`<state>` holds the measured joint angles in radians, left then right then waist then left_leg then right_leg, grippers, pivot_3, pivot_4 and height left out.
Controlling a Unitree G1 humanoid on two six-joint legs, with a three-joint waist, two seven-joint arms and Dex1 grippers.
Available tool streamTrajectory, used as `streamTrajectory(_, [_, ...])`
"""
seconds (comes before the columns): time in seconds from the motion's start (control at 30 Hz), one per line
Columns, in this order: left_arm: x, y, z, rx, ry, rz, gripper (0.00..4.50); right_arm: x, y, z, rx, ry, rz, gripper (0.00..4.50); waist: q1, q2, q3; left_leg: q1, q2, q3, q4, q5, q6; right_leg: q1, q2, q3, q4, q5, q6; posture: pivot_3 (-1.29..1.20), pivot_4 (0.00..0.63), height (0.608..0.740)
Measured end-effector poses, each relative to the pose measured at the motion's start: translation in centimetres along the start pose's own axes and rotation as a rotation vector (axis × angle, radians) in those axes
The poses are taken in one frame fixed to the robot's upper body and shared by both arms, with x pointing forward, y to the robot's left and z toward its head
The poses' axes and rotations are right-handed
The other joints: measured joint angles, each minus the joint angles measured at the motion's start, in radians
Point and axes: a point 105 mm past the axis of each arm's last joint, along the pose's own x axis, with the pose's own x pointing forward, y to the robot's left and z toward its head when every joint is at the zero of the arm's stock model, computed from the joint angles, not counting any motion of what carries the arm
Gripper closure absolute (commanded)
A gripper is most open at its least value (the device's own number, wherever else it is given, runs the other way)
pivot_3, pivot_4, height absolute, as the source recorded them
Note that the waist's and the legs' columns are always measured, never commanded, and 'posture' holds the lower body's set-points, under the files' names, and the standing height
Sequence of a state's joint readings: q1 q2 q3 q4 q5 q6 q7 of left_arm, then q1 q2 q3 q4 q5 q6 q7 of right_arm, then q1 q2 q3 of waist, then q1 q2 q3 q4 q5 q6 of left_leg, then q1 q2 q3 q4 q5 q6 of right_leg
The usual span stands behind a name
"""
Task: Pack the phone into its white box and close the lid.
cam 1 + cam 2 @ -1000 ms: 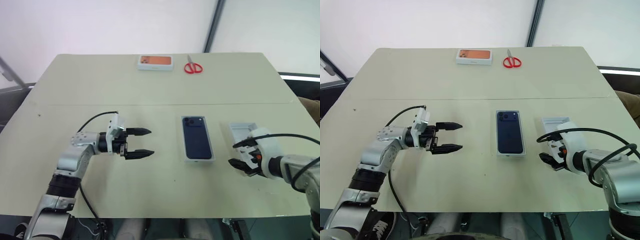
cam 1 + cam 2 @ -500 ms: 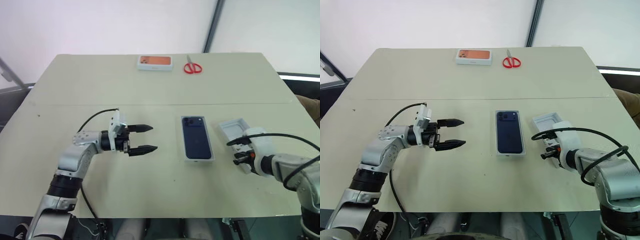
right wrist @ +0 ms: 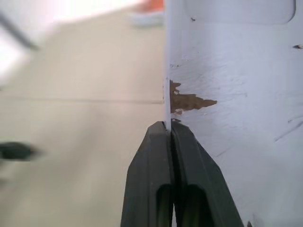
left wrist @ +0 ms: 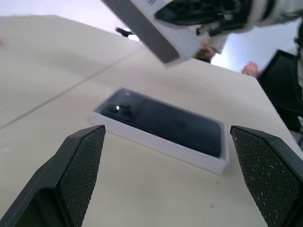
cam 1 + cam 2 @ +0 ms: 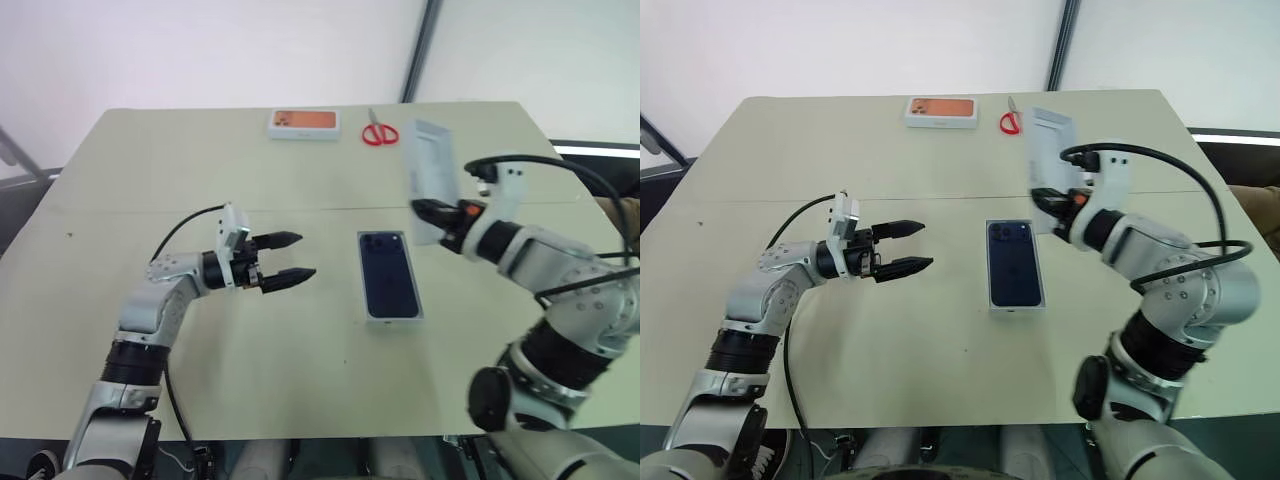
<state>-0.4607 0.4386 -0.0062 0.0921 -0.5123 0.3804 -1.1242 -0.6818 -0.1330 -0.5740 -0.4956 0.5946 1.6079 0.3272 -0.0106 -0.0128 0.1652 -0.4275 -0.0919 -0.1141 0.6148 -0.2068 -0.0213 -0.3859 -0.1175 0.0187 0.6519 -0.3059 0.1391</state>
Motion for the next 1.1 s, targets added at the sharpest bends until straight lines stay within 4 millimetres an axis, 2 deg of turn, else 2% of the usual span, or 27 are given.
streamTrajectory(0.13, [0.1,0.1,0.0,-0.005,-0.006,0.020,0.00,1.7,1.3,-0.9,0.226,-0.044,0.138,4.47,-0.006,0.000,0.000,0.000,0.000,0.003,0.000,0.001,-0.001,-0.004,0.000,0.004,0.005,0.000,0.000,0.00,0.150,0.740])
streamTrajectory(0.3, [-0.5,0.3,0.4,0.016,-0.002,0.051,0.00,1.9,4.1,-2.4,0.268,0.000,0.320,4.47,-0.010,0.001,0.000,0.000,0.001,0.003,-0.001,0.002,-0.002,-0.006,0.000,0.004,0.006,0.000,-0.001,0.00,0.150,0.740])
streamTrajectory(0.4, [-1.5,0.6,0.7,0.011,0.001,0.078,0.00,1.5,4.3,-4.1,0.324,0.047,0.365,4.47,-0.009,0.001,0.000,0.000,0.001,0.003,-0.001,0.002,-0.002,-0.006,0.000,0.005,0.007,0.000,-0.001,0.00,0.150,0.740])
streamTrajectory(0.53, [-1.8,0.4,1.0,0.014,-0.014,0.083,0.00,1.2,4.5,-6.3,0.378,0.124,0.391,4.47,-0.008,0.001,0.000,0.000,0.001,0.003,-0.001,0.002,-0.002,-0.006,0.000,0.005,0.007,0.000,-0.001,0.00,0.150,0.740])
streamTrajectory(0.77, [-1.9,-0.2,0.5,0.004,-0.016,0.090,0.00,1.1,5.5,-8.0,0.467,0.167,0.429,4.47,-0.010,0.001,0.000,0.000,0.001,0.003,-0.001,0.002,-0.002,-0.006,0.001,0.005,0.007,-0.001,-0.001,0.00,0.150,0.740])
streamTrajectory(0.87, [-1.6,-0.7,-0.2,-0.018,-0.018,0.080,0.80,1.3,5.5,-9.8,0.555,0.215,0.387,4.50,-0.009,0.001,0.000,0.000,0.001,0.004,-0.001,0.002,-0.002,-0.006,0.000,0.005,0.006,-0.001,-0.001,0.00,0.150,0.740])
streamTrajectory(1.0, [-1.3,-1.1,-0.5,-0.037,-0.008,0.057,2.88,1.3,5.7,-8.9,0.591,0.209,0.366,4.50,-0.009,0.001,0.001,0.000,0.001,0.004,-0.001,0.002,-0.002,-0.005,0.001,0.005,0.006,-0.001,-0.001,0.00,0.150,0.740])
streamTrajectory(1.1, [-1.0,-1.2,-0.5,-0.040,-0.016,0.048,4.47,1.3,5.2,-8.7,0.611,0.215,0.322,4.50,-0.009,0.001,0.001,0.000,0.001,0.004,-0.001,0.002,-0.002,-0.005,0.001,0.005,0.006,-0.001,-0.001,0.00,0.150,0.740])
